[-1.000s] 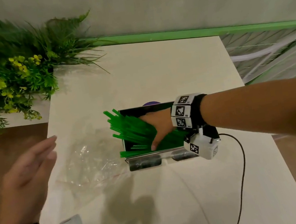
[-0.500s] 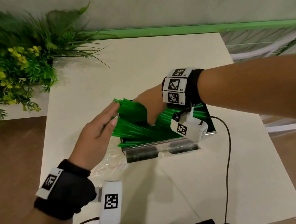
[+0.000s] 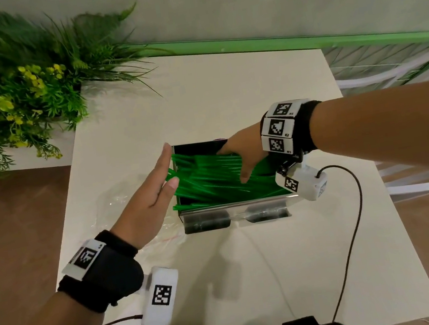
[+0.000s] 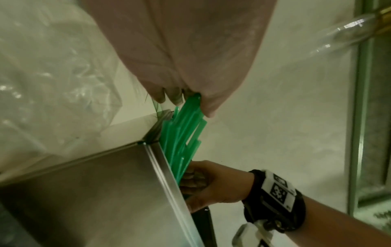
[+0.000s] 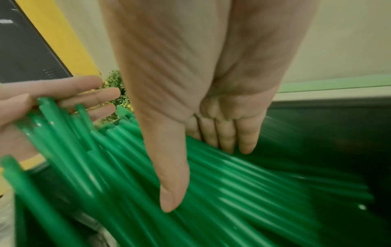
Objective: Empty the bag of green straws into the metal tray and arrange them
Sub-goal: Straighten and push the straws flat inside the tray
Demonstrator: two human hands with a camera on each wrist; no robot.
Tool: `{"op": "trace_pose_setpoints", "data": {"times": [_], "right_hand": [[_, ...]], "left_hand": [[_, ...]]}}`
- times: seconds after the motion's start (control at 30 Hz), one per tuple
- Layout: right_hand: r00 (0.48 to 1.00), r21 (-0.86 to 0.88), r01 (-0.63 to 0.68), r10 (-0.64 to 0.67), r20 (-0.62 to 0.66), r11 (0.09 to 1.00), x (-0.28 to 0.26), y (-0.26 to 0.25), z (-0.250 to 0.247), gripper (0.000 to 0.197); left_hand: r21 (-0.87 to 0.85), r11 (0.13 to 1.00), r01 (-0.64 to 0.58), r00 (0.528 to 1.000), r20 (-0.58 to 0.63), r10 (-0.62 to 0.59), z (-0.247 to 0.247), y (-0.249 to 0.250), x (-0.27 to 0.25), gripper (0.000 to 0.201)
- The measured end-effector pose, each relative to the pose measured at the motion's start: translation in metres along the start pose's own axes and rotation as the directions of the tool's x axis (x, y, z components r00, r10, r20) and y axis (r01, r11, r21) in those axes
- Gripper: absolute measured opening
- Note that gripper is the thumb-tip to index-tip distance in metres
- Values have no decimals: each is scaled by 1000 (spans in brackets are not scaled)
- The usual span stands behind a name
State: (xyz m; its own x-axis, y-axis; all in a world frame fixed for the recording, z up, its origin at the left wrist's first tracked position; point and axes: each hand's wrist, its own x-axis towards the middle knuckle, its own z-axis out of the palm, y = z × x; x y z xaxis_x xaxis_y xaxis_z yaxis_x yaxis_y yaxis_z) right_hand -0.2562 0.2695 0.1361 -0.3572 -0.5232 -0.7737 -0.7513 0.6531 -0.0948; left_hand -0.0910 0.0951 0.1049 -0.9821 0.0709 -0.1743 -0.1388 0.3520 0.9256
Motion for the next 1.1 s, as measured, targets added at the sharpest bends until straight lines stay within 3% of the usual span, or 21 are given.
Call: {"op": "trace_pose_setpoints", "data": {"times": [0.13, 0.27, 0.33, 0.5, 0.6, 0.8, 1.0, 1.1], "right_hand": [[1000, 54, 10, -10, -3, 998, -1, 2, 9, 88], [999, 133, 32, -36, 28, 991, 2, -6, 14, 102], [999, 127, 49, -51, 14, 991, 6, -14, 17, 100], [992, 142, 118, -109, -64, 983, 14, -31, 15, 71], [988, 183, 151, -141, -71, 971, 12, -29, 4, 53], [982, 95, 164, -154, -107, 982, 13, -26, -9, 43], [986, 177, 158, -147, -76, 971, 4, -18, -16, 56], [990, 222, 140, -134, -45, 965, -5, -9, -18, 62]], "left_hand": [[69, 997, 29, 999, 34, -31, -18, 0, 11, 49], [19, 992, 125, 983, -140, -121, -26, 5, 8, 34], [-44, 985, 166, 973, -154, -171, -20, 11, 3, 24], [16, 987, 159, 947, -285, -148, -13, 12, 3, 17], [-71, 987, 142, 932, -326, -158, -19, 14, 0, 14], [-313, 944, 100, 905, -365, -217, -23, 20, -5, 15], [-5, 990, 139, 908, -399, -130, 7, 5, -5, 21], [56, 991, 123, 954, -284, -102, 1, 8, -6, 21]]}}
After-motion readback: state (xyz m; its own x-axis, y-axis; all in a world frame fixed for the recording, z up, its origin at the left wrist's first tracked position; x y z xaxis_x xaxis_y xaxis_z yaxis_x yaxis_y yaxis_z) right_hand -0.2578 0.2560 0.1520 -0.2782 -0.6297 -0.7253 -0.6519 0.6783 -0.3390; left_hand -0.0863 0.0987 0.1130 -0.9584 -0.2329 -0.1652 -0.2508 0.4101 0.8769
